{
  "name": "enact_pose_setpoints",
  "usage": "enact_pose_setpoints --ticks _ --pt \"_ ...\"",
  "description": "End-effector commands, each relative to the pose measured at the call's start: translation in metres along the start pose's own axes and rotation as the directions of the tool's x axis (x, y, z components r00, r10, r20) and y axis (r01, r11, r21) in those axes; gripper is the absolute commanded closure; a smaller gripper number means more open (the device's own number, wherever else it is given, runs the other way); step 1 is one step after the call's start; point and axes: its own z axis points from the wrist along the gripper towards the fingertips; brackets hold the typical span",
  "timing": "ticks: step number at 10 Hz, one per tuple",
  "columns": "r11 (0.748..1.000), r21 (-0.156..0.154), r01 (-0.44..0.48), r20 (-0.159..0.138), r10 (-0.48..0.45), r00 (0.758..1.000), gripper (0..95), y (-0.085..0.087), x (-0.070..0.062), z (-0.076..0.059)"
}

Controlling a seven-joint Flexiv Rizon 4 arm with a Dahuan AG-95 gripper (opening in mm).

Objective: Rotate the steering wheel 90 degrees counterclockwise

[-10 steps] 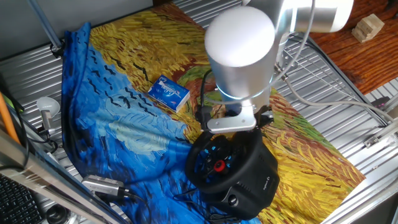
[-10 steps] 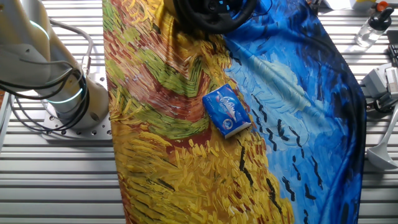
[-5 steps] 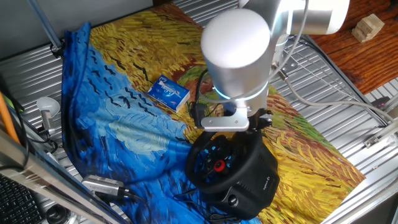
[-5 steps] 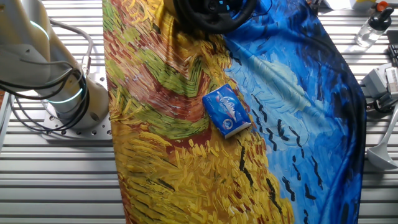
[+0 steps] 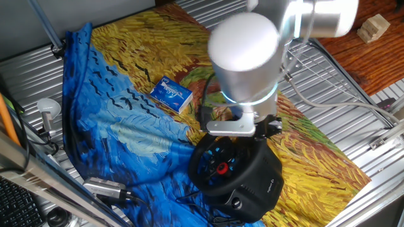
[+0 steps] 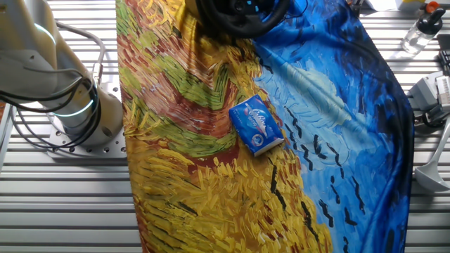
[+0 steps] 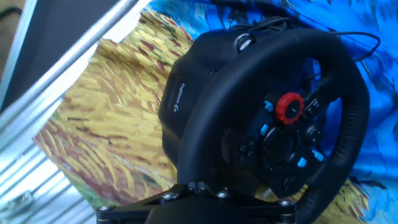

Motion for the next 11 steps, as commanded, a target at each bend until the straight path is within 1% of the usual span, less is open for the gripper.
enact_pose_setpoints --ticks 1,2,5,6,9,11 --pt "1.000 0.015 0.023 -0.017 -0.022 1.000 76.0 0.0077 0.0056 -0.0020" --pt "1.000 0.009 0.027 -0.009 -0.027 1.000 57.0 0.0078 0.0055 -0.0021" --pt "0.999 0.000 0.043 0.002 -0.043 0.999 57.0 0.0083 0.0050 -0.0016" --pt "0.999 0.000 0.046 0.002 -0.046 0.999 38.0 0.0084 0.0050 -0.0016" --pt "0.999 0.006 0.040 0.011 -0.040 0.999 38.0 0.0105 0.0031 0.0012" --pt "1.000 0.008 0.019 0.021 -0.020 1.000 38.0 0.0108 0.0021 0.0030"
